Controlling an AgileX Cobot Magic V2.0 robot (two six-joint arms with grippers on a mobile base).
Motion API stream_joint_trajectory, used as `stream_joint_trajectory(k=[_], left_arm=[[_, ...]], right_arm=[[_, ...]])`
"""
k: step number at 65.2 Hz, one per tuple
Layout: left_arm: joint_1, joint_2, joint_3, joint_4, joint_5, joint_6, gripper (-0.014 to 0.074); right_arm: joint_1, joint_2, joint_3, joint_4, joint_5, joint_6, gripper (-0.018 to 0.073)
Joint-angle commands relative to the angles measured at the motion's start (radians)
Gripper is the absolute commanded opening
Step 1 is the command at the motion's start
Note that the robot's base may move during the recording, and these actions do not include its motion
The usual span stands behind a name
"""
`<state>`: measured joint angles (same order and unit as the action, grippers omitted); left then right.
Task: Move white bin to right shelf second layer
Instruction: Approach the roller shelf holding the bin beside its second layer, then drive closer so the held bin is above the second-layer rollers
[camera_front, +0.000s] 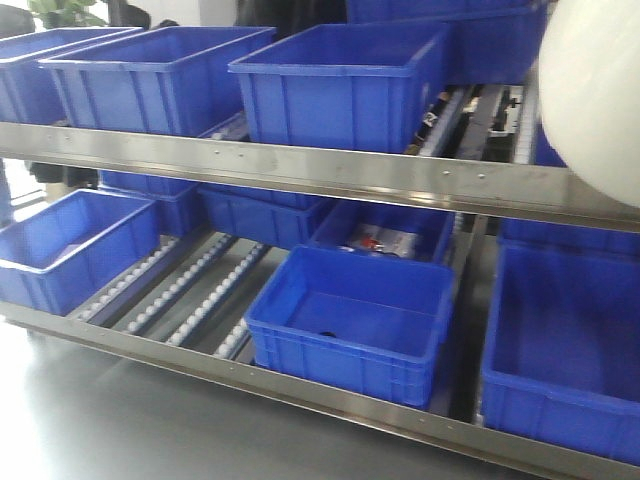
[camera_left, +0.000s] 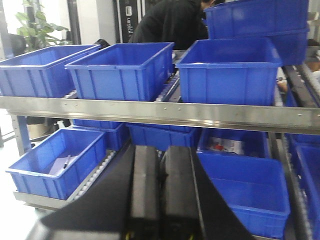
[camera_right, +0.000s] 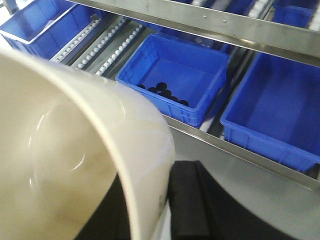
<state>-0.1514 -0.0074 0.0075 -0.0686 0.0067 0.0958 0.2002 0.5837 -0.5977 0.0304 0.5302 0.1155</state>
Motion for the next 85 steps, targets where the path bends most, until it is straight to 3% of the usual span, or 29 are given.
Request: stream_joint_trajectory(k=[1,85], left_arm=[[-0.002,-0.013,0.033,-0.005,-0.087,-0.007,0.0085],[-0.002,-0.013,0.033,-0.005,-0.087,-0.007,0.0085]], right_arm=[[-0.005,0.001,-0.031,0.0,-0.099,-0.001,0.0025],[-0.005,0.001,-0.031,0.0,-0.098,-0.001,0.0025]])
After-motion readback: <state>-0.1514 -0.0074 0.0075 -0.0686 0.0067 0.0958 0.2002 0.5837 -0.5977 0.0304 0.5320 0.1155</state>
